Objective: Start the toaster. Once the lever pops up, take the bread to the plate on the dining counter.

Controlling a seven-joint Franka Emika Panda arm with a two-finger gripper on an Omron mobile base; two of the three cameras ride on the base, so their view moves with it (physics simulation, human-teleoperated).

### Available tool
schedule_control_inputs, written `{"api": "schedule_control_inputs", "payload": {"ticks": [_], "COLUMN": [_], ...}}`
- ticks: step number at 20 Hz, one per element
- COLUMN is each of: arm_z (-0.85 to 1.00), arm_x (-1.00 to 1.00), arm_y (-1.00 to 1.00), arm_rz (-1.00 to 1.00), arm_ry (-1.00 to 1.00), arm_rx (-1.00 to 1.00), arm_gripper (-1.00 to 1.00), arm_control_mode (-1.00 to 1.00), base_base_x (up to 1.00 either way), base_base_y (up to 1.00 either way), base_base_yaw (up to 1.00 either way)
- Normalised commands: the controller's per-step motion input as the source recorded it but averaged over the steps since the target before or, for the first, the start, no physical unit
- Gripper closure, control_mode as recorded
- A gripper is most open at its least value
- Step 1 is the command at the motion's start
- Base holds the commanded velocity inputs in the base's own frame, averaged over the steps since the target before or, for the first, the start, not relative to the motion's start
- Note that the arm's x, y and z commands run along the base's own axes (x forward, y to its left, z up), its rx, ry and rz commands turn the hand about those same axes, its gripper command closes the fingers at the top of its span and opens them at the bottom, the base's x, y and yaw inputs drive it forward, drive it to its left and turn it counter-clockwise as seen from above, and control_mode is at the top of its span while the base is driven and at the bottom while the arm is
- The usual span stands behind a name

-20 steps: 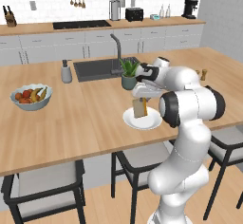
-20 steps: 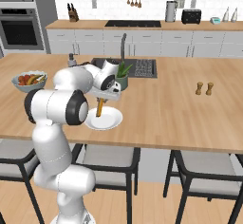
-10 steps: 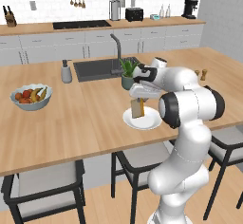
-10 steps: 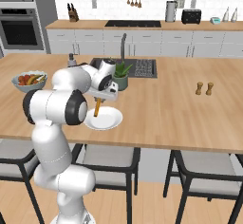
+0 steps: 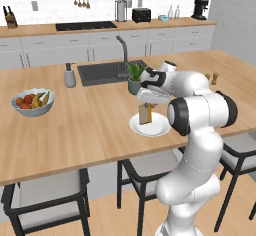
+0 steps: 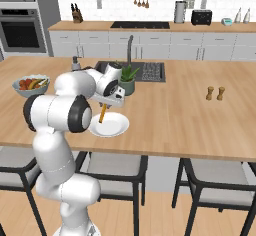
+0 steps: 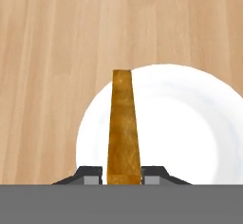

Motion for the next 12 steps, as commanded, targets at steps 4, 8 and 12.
{"api": "schedule_control_inputs", "payload": {"ticks": [4,8,12], "arm_z": [0.0,0.0,0.04], "arm_x": [-0.16,-0.48,-0.62], "arm_y": [-0.07,-0.41,-0.54], "arm_rz": [0.0,-0.09,-0.16], "arm_ry": [-0.04,-0.11,-0.1], "arm_rx": [0.0,0.0,0.0], "arm_gripper": [-1.0,-1.0,-1.0], "arm_control_mode": [-1.0,-1.0,-1.0], "base_base_x": [0.0,0.0,0.0], "base_base_y": [0.0,0.0,0.0], "base_base_yaw": [0.0,0.0,0.0]}}
